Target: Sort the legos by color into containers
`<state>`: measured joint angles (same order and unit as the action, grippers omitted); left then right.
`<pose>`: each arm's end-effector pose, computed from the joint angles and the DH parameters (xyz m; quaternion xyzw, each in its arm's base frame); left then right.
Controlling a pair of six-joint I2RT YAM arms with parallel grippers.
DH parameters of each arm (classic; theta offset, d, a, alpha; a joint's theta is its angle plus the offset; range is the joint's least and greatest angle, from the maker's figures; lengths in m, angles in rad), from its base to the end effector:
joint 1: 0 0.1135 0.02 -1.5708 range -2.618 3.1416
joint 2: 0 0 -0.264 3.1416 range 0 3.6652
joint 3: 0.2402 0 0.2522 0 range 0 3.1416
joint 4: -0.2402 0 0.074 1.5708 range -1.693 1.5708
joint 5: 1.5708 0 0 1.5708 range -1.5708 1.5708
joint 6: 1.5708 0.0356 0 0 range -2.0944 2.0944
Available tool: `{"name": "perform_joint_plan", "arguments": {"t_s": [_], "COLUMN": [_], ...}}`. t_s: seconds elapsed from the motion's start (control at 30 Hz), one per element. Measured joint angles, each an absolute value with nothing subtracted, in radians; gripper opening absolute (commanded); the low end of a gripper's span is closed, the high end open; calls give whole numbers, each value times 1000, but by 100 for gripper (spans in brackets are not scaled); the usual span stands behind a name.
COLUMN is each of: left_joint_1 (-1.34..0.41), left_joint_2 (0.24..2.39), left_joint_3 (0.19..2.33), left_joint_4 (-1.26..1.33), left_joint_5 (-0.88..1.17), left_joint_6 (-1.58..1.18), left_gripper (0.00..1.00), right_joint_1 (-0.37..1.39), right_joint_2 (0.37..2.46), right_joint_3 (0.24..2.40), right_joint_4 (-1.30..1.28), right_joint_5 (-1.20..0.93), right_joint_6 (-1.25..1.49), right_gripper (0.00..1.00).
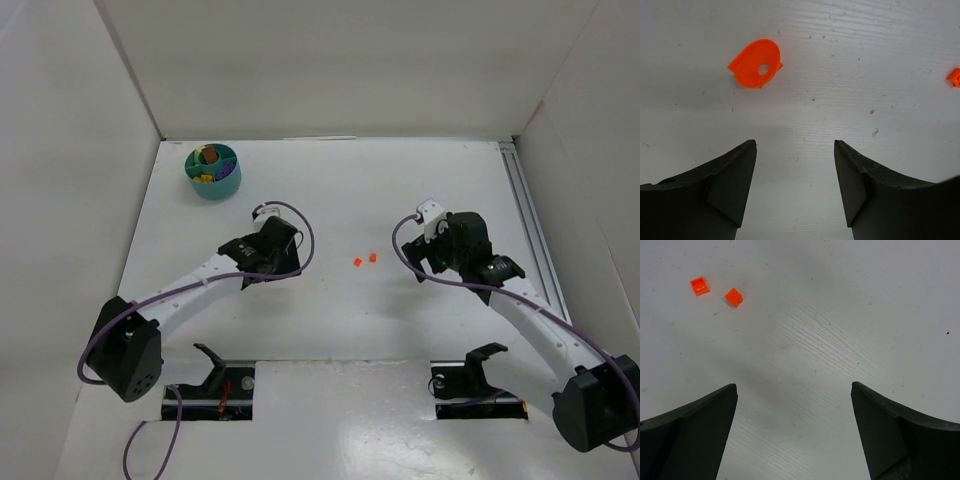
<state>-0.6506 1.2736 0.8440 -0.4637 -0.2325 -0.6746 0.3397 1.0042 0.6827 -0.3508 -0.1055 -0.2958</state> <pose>0.2106 -0.1500 0.2338 -0.0498 0.9363 -0.1168 0.3275 0.2017 0.0753 0.2476 -0.3028 0.8473 0.0570 0.4325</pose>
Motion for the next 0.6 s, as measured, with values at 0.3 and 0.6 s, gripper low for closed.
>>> {"name": "perform_joint_plan", "arguments": {"t_s": [0.3, 0.6], "left_joint_1": [-681, -698], "left_joint_2": [1446, 1524], "left_joint_3": [859, 902], "left_joint_4": [-435, -438], "left_joint_5": [-386, -508], "left_joint_6": [-676, -673], "left_gripper": [50, 51], "right_joint_1": [349, 349], "right_joint_2": [990, 1002], "right_joint_3": [670, 670], "right_joint_4": [-367, -368], "right_joint_5": [-92, -84], "right_joint_6": [-281, -280], "right_gripper": [100, 100]}}
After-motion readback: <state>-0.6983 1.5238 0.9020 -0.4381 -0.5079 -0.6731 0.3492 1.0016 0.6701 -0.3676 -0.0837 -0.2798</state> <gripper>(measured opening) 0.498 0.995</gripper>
